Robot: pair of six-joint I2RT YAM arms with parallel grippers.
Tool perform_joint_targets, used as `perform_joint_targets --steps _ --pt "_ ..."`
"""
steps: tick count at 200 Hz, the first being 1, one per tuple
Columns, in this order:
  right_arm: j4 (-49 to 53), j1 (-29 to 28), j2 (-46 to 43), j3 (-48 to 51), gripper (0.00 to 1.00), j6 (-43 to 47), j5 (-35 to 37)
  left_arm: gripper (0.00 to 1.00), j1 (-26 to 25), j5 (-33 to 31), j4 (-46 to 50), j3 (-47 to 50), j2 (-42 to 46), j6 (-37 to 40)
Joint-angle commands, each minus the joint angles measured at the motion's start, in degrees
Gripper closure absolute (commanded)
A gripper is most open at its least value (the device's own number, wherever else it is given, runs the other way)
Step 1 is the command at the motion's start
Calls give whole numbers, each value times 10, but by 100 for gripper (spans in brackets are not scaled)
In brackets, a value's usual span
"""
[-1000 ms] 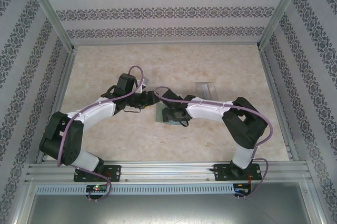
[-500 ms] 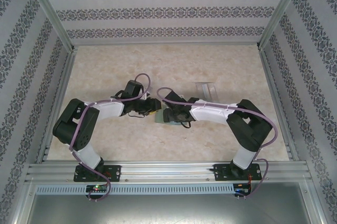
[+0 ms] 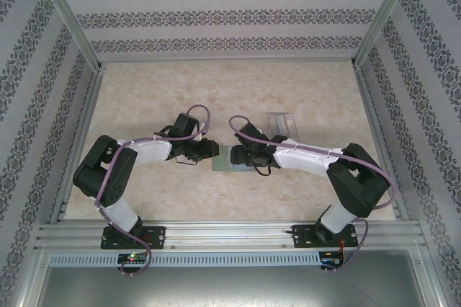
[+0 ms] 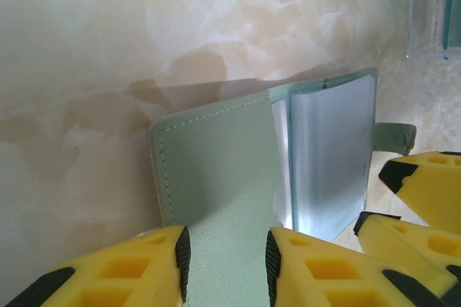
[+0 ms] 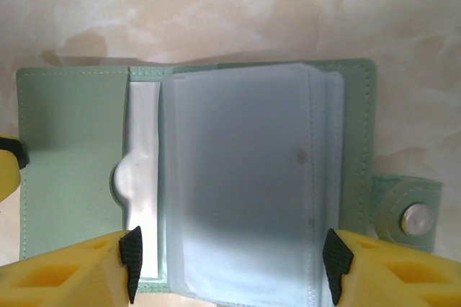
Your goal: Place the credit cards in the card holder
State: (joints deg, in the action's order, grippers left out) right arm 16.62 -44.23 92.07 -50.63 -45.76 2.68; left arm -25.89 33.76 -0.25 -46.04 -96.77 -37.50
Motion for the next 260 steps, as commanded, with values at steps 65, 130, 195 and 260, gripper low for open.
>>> perform_joint_targets --steps 65,130,195,260 --pt "-32 4 30 14 35 -14 -27 65 -7 -8 23 -12 -10 14" --pt "-122 24 15 51 35 -43 -105 65 -7 1 8 -11 -20 -2" --pt "-292 64 -3 126 44 -114 -213 65 -7 3 1 -10 -24 -9" --pt "-334 74 -9 137 56 -121 -252 65 -6 1 4 -11 -26 -9"
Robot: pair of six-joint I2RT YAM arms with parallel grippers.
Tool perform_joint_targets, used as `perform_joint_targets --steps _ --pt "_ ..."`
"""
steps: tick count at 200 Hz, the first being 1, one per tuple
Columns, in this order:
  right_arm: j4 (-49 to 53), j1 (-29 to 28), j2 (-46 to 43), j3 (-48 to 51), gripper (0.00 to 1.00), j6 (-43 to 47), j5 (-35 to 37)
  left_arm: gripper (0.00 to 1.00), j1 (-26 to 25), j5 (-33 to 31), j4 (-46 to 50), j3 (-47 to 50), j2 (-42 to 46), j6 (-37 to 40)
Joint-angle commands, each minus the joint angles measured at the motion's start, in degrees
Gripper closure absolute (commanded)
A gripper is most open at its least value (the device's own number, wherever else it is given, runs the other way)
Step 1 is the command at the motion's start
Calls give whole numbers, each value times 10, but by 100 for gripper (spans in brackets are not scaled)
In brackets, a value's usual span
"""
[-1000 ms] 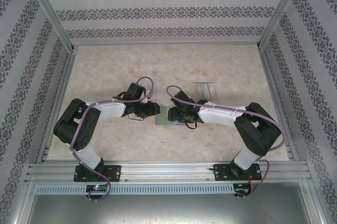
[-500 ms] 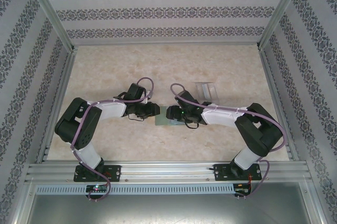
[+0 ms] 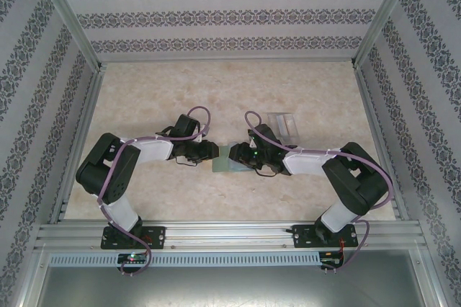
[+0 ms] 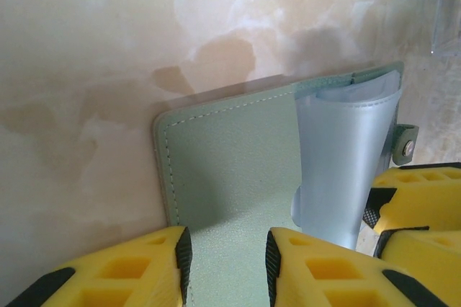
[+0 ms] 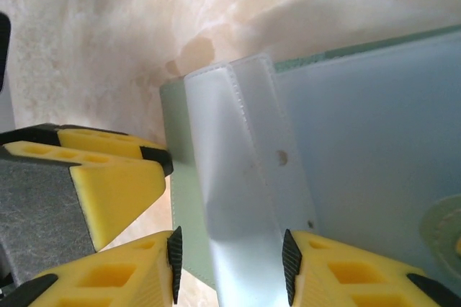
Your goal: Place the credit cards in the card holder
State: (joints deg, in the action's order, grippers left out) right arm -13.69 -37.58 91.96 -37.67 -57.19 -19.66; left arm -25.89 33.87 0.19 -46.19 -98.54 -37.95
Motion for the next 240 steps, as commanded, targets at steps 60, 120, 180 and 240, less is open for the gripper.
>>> perform_joint_targets --steps 60,120,180,240 --pt "-43 9 2 5 50 -6 -44 65 -7 2 -3 -8 -5 -10" --pt "-68 9 6 -1 44 2 -78 65 -5 4 -6 -8 -1 -15" --pt "-86 2 26 -16 44 4 -107 62 17 -2 -52 24 10 -68" --pt "-112 -21 62 -50 43 14 -156 59 55 -12 -127 81 51 -119"
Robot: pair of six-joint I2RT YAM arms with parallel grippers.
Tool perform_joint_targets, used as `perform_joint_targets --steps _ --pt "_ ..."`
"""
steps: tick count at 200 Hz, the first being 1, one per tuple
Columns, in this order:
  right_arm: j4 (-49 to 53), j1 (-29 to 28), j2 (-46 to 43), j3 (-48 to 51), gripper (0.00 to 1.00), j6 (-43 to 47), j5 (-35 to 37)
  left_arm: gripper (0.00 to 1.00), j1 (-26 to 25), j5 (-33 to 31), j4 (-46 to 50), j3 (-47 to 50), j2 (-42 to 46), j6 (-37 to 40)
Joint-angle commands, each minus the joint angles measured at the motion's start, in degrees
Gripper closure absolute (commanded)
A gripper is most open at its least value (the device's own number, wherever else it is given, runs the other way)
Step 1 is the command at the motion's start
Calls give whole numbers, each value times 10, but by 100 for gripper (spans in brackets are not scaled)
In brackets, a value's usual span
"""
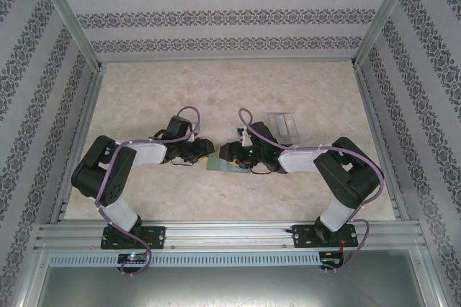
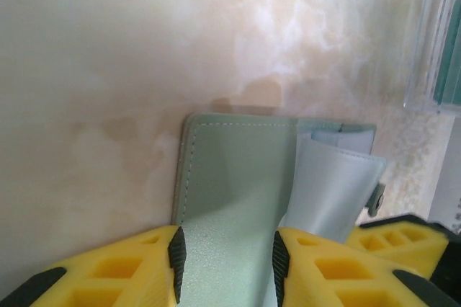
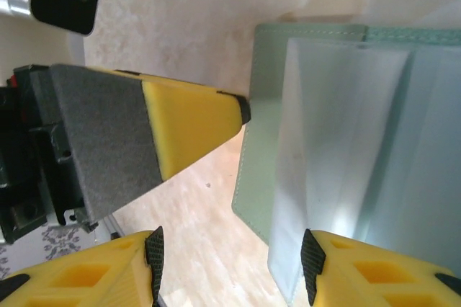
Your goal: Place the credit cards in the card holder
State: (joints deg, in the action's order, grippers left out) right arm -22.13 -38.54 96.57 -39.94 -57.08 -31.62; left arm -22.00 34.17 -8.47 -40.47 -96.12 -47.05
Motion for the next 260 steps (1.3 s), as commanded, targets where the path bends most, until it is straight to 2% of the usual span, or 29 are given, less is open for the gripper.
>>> perform_joint_targets --steps 1,75,112,171,204,230,246,260 --pt "-27 -12 16 -27 43 14 -37 59 17 -15 -41 24 27 -29" --pt "-37 -41 79 -82 42 27 -54 58 74 20 -80 63 66 -53" --pt "-18 -44 96 -95 41 33 -47 55 101 25 -33 58 104 -19" --pt "-14 -44 100 -102 41 24 -40 56 101 29 38 22 106 61" --pt "-3 -44 41 -93 41 31 1 58 101 42 57 3 104 74" --pt "53 -38 0 -90 41 85 36 58 92 44 96 -32 117 90" --pt "106 -37 20 -106 42 134 56 58 91 42 106 -45 118 93" --pt "95 -38 49 -111 43 133 48 58 91 46 109 -52 116 89"
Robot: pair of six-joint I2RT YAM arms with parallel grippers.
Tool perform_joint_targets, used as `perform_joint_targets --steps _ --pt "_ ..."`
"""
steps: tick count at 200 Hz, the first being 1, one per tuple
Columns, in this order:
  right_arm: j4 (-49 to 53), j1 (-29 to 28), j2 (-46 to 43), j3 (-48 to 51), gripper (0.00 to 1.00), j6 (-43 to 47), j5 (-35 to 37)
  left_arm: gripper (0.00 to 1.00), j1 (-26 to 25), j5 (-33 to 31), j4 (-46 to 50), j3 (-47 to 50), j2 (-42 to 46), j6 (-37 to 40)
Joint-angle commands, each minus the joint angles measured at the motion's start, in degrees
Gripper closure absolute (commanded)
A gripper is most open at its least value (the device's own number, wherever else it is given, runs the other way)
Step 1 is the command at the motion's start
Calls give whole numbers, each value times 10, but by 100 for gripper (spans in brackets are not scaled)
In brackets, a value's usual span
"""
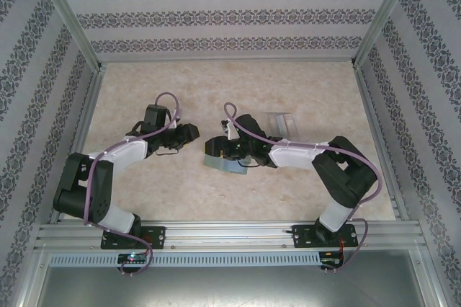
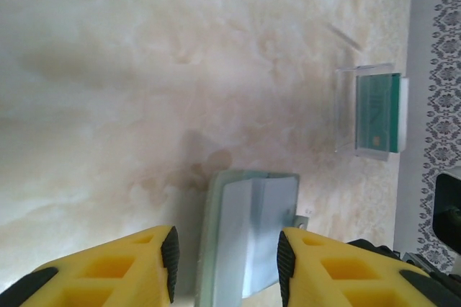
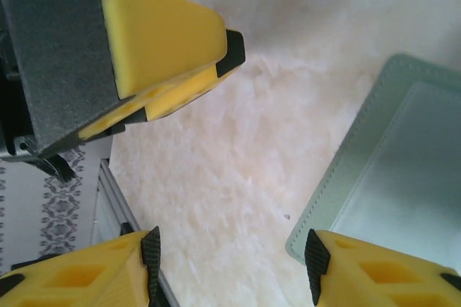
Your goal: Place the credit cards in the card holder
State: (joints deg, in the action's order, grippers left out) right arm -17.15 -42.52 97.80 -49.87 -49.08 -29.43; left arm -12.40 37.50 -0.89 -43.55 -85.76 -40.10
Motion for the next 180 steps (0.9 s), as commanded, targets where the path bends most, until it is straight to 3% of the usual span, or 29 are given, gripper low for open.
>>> perform_joint_targets --steps 1,50,109,146,167,180 --pt "42 2 38 -12 43 52 26 58 -5 13 32 -22 12 19" --pt "34 -14 61 -21 44 42 61 57 -3 17 24 -24 10 -5" --pt "154 41 -89 4 42 114 108 57 -18 2 38 -38 26 15" --pt "358 74 -158 -50 38 249 302 58 -68 -22 49 -64 33 19" --pt "433 84 -175 -80 33 317 454 58 -131 -115 124 -113 26 79" --pt "455 94 -176 -93 31 358 528 58 -150 -138 141 -131 8 93"
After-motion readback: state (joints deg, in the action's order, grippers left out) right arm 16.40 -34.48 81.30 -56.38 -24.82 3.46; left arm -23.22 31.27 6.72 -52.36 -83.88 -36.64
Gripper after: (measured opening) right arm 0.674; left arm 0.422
